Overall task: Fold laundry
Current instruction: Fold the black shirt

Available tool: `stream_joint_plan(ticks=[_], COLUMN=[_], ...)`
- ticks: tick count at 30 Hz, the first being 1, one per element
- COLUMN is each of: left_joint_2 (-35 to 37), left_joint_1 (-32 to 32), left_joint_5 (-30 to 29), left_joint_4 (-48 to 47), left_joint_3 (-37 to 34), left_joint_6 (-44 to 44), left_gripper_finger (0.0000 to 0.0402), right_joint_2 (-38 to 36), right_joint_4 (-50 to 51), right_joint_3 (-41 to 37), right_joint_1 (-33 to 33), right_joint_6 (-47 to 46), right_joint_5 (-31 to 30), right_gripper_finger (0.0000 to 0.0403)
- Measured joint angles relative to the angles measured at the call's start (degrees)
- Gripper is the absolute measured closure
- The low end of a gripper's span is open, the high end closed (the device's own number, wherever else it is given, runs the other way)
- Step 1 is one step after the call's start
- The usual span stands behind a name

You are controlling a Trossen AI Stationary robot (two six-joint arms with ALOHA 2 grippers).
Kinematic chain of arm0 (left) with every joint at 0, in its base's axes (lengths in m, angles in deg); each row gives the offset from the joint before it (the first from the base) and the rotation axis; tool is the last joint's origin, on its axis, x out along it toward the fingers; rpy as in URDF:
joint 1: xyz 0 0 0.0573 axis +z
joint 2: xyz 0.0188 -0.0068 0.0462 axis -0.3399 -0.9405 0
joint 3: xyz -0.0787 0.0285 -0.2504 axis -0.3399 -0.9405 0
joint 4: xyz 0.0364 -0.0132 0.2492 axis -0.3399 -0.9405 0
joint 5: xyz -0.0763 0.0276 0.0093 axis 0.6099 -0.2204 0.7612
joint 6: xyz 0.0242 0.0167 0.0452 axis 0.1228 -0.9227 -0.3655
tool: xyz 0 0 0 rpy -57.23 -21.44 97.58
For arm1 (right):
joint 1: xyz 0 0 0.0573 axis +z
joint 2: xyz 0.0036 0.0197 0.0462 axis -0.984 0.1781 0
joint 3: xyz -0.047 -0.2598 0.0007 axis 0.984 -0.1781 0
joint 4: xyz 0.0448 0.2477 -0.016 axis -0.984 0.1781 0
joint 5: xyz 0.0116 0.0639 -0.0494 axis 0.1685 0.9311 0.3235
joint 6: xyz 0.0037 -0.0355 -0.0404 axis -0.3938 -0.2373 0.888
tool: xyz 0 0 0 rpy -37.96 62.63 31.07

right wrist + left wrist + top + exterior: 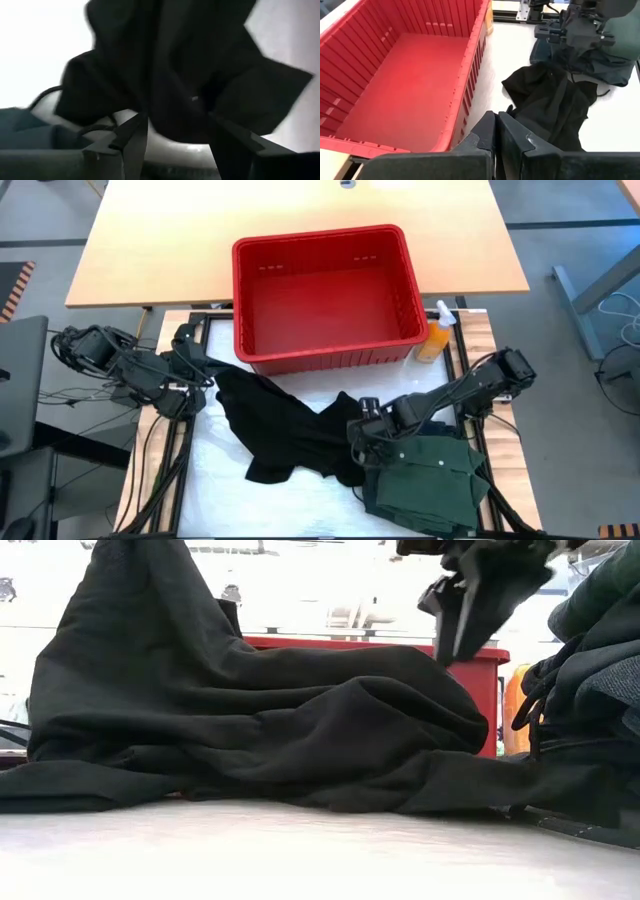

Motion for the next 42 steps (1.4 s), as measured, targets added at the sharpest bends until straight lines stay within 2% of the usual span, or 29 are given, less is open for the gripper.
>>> stream_joint_plan(ticks=[7, 12, 18, 21, 26, 28, 32, 36, 42], left_joint_2=[0.0, 0.0, 0.0, 0.3, 3.0, 3.9, 5.8, 7.1, 9.1], left_joint_1=[0.0, 0.0, 0.0, 0.0, 0.0, 0.0, 0.0, 0.0, 0.0], left_joint_5=[0.0, 0.0, 0.0, 0.5, 4.9, 5.2, 5.2, 8.4, 11.6], left_joint_4=[-0.8, -1.4, -1.3, -0.4, 10.4, 14.5, 20.4, 30.3, 53.2], left_joint_3=[0.0, 0.0, 0.0, 0.0, -0.1, -0.1, -0.1, -0.1, 0.0], left_joint_6=[2.5, 4.7, 6.4, 7.2, 4.0, 1.5, -2.8, -9.7, -25.5], left_gripper_finger=[0.0401, 0.0401, 0.0401, 0.0401, 0.0401, 0.0401, 0.0401, 0.0401, 0.0401], right_joint_2=[-0.7, 0.4, 7.5, 11.7, 13.1, 11.5, 5.9, -1.2, -13.5], right_joint_4=[1.6, 4.5, 1.3, 3.1, 7.7, 8.2, 9.5, 11.1, 16.4], right_joint_3=[0.0, 0.0, -0.2, 1.5, 5.2, 6.3, 9.8, 12.2, 14.9], right_joint_1=[-0.9, -1.7, -6.0, -7.0, -8.6, -9.3, -9.3, -9.0, -8.9], right_joint_6=[2.6, 13.8, 24.3, 25.2, 22.8, 22.6, 19.2, 18.0, 17.5], right_joint_5=[0.2, 0.5, 7.6, 9.3, 14.5, 16.5, 16.5, 12.1, -3.9], right_gripper_finger=[0.0181, 0.0181, 0.0187, 0.0225, 0.0369, 0.0382, 0.0372, 0.0383, 0.0383])
